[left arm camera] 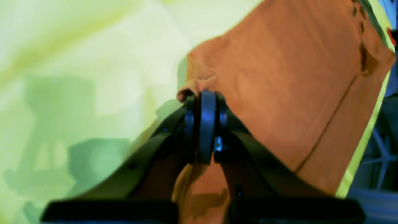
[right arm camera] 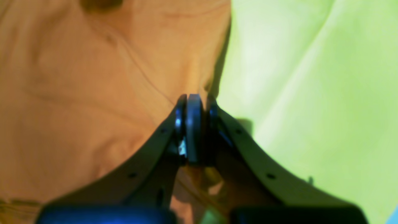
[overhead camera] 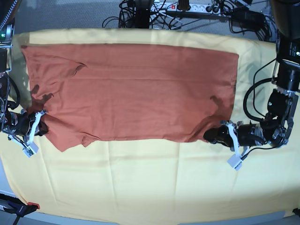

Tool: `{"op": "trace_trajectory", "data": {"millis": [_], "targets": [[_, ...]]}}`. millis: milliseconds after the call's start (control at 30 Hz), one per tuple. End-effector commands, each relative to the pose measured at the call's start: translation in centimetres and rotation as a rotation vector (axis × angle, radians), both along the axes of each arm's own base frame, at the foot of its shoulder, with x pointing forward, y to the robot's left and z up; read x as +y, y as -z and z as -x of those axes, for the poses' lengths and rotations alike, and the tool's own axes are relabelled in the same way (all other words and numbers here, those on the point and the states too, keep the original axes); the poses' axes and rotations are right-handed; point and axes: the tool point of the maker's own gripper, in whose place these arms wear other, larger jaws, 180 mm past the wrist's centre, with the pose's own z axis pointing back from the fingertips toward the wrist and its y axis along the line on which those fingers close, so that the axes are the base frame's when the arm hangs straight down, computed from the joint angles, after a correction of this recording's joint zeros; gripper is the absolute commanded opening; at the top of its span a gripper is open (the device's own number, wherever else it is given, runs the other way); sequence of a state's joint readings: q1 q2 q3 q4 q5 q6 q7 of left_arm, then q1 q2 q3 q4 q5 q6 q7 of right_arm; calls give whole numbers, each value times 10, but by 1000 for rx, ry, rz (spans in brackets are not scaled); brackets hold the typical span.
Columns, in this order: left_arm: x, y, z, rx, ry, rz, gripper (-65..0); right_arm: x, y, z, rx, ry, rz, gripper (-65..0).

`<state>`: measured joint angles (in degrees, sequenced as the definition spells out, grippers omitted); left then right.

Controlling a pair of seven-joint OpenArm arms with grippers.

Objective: Fold the T-shirt properly
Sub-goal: 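Lift the hem corners and fold them over toward the collar edge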

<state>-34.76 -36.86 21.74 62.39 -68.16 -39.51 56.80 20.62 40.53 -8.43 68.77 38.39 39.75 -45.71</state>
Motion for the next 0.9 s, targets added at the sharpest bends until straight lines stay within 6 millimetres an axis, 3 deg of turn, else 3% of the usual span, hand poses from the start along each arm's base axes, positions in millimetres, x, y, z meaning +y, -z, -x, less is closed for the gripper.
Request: {"op": "trace_trajectory", "data": {"millis": [0, 333, 867], "targets": [[4, -21, -6, -57, 3, 16, -650, -8, -23, -10, -60, -3, 11, -650], [18, -19, 32, -66, 78, -71, -650, -27, -30, 3, -7, 22, 8, -650], [41, -39, 42, -109, 100, -155, -650, -33, -22, 12, 54, 29, 47, -650]]}}
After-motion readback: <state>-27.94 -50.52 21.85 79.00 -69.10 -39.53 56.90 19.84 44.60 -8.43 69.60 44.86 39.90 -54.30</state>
